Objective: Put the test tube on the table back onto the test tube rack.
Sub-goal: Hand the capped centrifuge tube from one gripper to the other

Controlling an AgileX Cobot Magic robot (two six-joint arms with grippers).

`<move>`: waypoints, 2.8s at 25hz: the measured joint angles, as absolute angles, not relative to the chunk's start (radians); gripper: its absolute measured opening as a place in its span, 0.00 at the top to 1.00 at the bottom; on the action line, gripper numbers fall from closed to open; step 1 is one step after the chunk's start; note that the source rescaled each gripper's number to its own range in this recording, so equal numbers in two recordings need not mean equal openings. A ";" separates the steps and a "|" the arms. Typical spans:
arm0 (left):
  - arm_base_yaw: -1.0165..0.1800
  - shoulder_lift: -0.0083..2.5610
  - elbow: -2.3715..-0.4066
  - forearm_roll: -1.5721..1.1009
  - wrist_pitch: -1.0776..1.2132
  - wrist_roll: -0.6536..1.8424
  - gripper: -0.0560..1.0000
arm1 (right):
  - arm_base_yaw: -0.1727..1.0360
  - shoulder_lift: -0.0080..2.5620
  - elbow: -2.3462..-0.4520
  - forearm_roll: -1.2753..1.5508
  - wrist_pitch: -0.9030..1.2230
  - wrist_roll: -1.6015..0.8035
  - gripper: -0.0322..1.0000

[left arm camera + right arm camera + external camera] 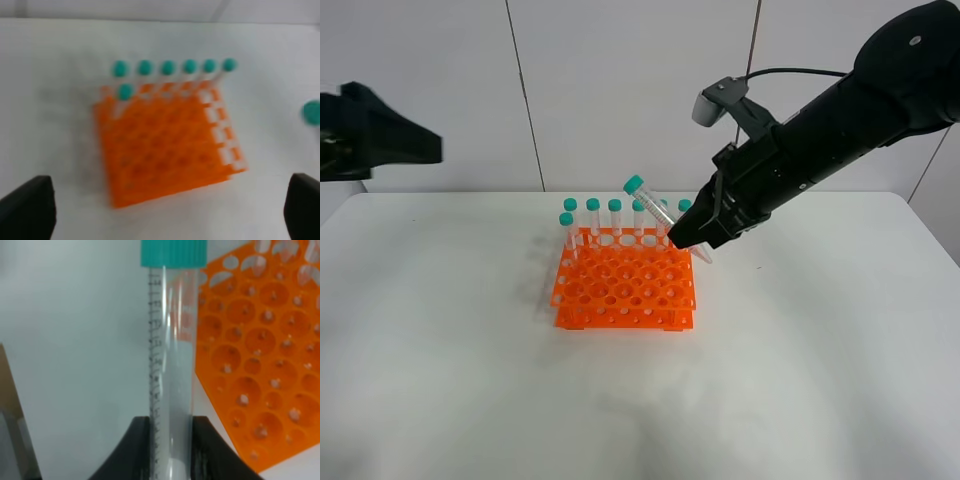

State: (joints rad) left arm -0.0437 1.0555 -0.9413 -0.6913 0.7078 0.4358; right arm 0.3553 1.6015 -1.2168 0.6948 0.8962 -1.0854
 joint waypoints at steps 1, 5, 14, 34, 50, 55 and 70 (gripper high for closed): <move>-0.044 1.097 -0.941 -0.784 0.693 0.502 0.00 | 0.355 1.601 -1.217 0.703 0.896 -1.093 0.94; -0.073 1.263 -0.941 -1.112 0.682 0.747 0.00 | 0.355 1.601 -1.217 0.717 0.888 -1.106 0.94; -0.249 1.486 -0.941 -1.598 0.659 1.034 0.00 | 0.355 1.601 -1.217 0.721 0.874 -1.107 0.94; -0.348 1.635 -1.018 -1.727 0.639 1.143 0.00 | 0.355 1.601 -1.217 0.720 0.856 -1.107 0.94; -0.348 1.665 -1.018 -1.727 0.656 1.103 0.32 | 0.355 1.601 -1.217 0.720 0.850 -1.107 0.94; -0.348 1.665 -1.018 -1.727 0.658 1.088 0.47 | 0.355 1.601 -1.217 0.720 0.850 -1.107 0.94; -0.348 1.665 -1.021 -1.732 0.679 1.055 0.95 | 0.355 1.601 -1.217 0.717 0.850 -1.103 0.94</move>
State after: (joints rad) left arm -0.3479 1.6653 -1.0215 -1.7315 0.6790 1.0548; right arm 0.3553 1.6015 -1.2168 0.7165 0.8503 -1.1026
